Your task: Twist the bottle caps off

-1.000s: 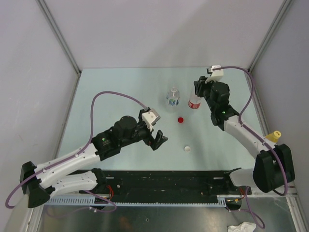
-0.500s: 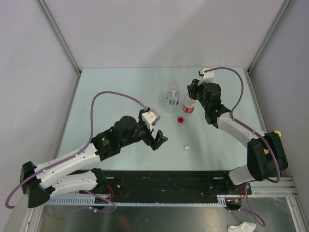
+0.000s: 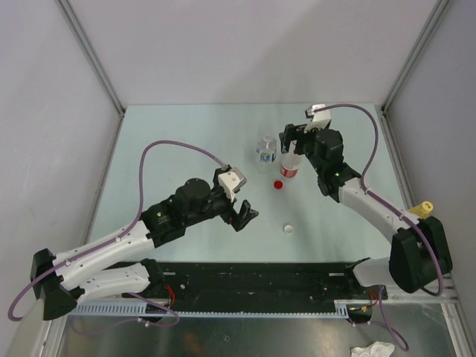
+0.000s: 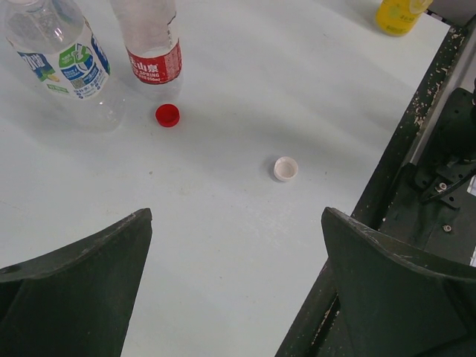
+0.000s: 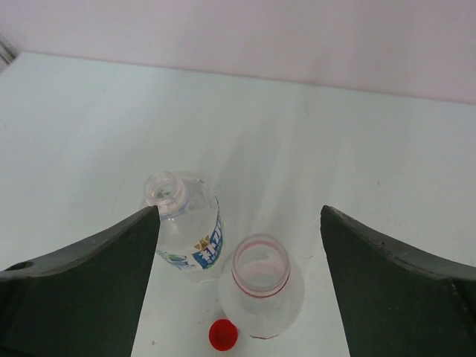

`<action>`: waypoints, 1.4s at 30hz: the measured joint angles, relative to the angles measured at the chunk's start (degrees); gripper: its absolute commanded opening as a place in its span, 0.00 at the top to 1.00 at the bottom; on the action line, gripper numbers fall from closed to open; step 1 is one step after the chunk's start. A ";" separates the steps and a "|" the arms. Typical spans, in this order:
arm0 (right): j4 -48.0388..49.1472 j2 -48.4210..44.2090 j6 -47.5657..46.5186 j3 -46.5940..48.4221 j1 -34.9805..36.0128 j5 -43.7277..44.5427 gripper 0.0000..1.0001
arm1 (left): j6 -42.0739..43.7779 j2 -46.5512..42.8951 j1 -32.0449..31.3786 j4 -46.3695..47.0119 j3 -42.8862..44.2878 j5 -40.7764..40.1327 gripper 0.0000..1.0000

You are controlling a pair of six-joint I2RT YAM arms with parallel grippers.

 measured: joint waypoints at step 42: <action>-34.12 -33.35 10.08 0.04 -4.98 14.01 0.11 | 1.86 6.71 0.00 0.00 2.58 2.67 0.01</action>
